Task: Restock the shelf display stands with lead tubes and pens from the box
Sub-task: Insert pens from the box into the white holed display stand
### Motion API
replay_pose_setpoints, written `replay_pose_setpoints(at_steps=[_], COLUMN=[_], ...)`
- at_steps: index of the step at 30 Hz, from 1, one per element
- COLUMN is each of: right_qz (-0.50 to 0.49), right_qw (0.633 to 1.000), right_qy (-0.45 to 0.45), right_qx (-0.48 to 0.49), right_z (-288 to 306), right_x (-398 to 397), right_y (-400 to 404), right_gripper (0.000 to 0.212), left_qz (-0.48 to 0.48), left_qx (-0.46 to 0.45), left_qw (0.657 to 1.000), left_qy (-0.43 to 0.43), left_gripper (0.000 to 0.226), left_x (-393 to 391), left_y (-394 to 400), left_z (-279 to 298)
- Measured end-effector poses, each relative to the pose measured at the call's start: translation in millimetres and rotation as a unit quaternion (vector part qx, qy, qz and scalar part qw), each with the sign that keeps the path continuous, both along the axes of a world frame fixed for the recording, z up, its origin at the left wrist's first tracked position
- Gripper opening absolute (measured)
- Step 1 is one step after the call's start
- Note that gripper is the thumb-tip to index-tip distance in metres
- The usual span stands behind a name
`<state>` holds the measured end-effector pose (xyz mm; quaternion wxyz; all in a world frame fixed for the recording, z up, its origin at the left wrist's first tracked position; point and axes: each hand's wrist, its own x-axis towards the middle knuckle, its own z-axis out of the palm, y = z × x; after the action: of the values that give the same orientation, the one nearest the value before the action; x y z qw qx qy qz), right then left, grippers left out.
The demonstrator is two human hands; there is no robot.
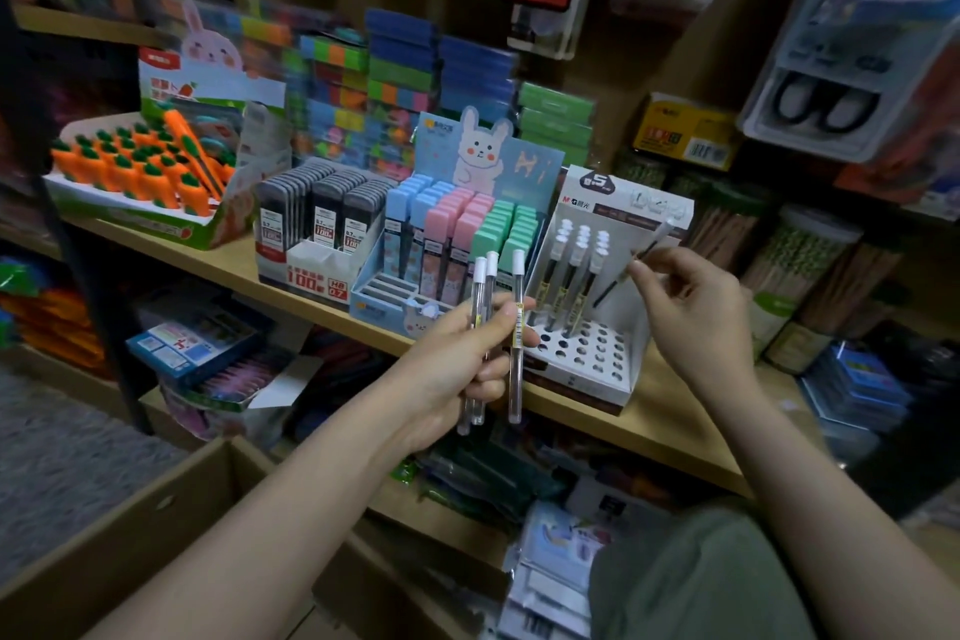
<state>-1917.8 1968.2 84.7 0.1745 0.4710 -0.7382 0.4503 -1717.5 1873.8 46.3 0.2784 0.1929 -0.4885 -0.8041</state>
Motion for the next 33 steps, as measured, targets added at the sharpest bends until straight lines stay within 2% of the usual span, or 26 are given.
replay_pose_setpoints(at_steps=[10, 14, 17, 23, 28, 33], right_qz=[-0.003, 0.0, -0.008, -0.011, 0.005, 0.009], right_qw=[0.998, 0.998, 0.997, 0.995, 0.999, 0.999], right_qy=[0.038, -0.005, 0.018, 0.065, 0.043, 0.041], right_qx=[0.045, 0.055, 0.071, 0.07, -0.007, 0.003], right_z=[1.5, 5.8, 10.6, 13.5, 14.4, 16.1], right_x=[10.5, 16.9, 18.4, 16.7, 17.0, 12.4], right_y=[1.3, 1.7, -2.4, -11.5, -12.4, -14.4], right_gripper=[0.021, 0.047, 0.057, 0.052, 0.031, 0.027], left_qz=[0.026, 0.033, 0.035, 0.041, 0.044, 0.04], left_qx=[0.003, -0.007, -0.004, -0.006, -0.009, -0.003], left_qw=[1.0, 0.999, 0.999, 0.999, 0.998, 0.998], left_qy=[-0.006, -0.019, -0.023, -0.028, -0.035, -0.04], left_gripper=[0.016, 0.018, 0.019, 0.021, 0.021, 0.022], left_x=[7.4, 10.2, 12.7, 18.4, 20.8, 17.6], left_y=[-0.7, 0.8, 1.5, 1.3, 1.1, 3.9], left_z=[-1.7, -2.3, -2.0, -1.7, -3.1, -5.5])
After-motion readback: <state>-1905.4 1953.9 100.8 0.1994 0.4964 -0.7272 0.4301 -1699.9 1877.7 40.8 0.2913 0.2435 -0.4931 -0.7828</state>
